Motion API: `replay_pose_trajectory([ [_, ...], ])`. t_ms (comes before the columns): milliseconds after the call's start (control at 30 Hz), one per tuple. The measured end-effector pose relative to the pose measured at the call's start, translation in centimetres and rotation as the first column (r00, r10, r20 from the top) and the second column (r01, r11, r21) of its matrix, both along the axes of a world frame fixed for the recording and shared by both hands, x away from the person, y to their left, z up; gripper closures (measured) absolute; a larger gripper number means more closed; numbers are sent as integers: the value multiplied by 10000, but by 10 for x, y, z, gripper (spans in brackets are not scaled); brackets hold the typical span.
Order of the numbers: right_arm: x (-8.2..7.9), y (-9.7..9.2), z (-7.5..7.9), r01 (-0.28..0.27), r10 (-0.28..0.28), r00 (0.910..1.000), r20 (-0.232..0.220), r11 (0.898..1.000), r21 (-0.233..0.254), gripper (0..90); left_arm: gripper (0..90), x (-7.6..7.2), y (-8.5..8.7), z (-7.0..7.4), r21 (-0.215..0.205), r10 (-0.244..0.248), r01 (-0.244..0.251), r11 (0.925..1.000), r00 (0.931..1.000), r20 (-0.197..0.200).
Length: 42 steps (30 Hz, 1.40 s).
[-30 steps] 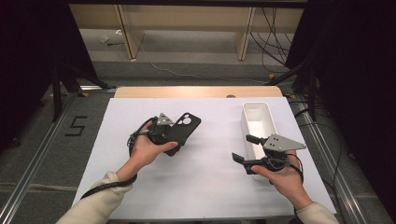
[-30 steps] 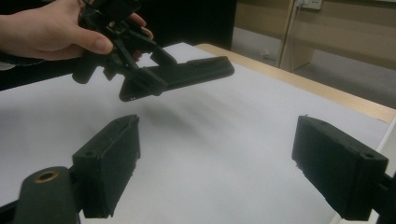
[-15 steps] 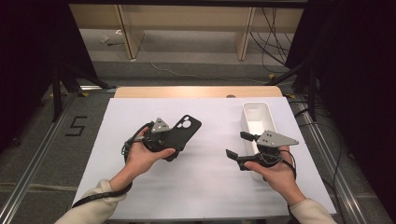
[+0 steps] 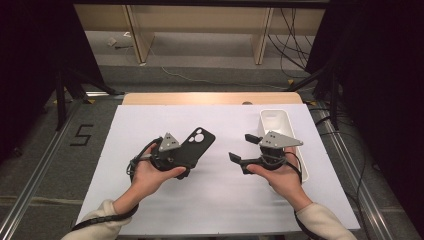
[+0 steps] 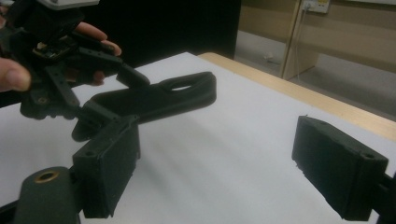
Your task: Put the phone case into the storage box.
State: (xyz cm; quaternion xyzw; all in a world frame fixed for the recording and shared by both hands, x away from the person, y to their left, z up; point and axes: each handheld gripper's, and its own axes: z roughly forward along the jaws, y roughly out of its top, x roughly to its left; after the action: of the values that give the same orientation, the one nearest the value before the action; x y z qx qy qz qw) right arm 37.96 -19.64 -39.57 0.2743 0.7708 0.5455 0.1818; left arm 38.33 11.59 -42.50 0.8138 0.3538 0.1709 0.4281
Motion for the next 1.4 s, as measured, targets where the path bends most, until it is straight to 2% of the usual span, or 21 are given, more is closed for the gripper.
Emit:
replay_pose_trajectory([
  [367, 20, 25, 4, 29, -28, 10000, -91, 9999, 100, 166, 163, -12, -8, -1, 41, -230, 229, 9997, 9995, 213],
  [600, 35, 42, 0, -7, 10, 9989, -460, 10000, 76, 169, 164, -17, -14, -1, 152, -407, 402, 9991, 9986, 350],
  [900, 49, 54, -10, -10, 6, 9949, -1004, 10000, -43, 181, 164, -21, -22, -3, 272, -663, 652, 9975, 9969, 423],
  [933, 50, 55, -11, -4, -3, 9940, -1090, 10000, -67, 181, 165, -22, -23, -3, 177, -707, 701, 9974, 9967, 393],
  [1033, 53, 58, -13, -56, 47, 9920, -1263, 10000, -69, 190, 164, -24, -25, -4, 213, -668, 661, 9976, 9972, 323],
  [1167, 56, 63, -17, -161, 142, 9888, -1486, 9998, -118, 199, 165, -24, -27, -3, 385, -790, 769, 9963, 9954, 545],
  [1400, 60, 68, -20, -218, 195, 9864, -1633, 9997, -120, 212, 166, -25, -28, -3, 408, -810, 785, 9961, 9947, 629],
])
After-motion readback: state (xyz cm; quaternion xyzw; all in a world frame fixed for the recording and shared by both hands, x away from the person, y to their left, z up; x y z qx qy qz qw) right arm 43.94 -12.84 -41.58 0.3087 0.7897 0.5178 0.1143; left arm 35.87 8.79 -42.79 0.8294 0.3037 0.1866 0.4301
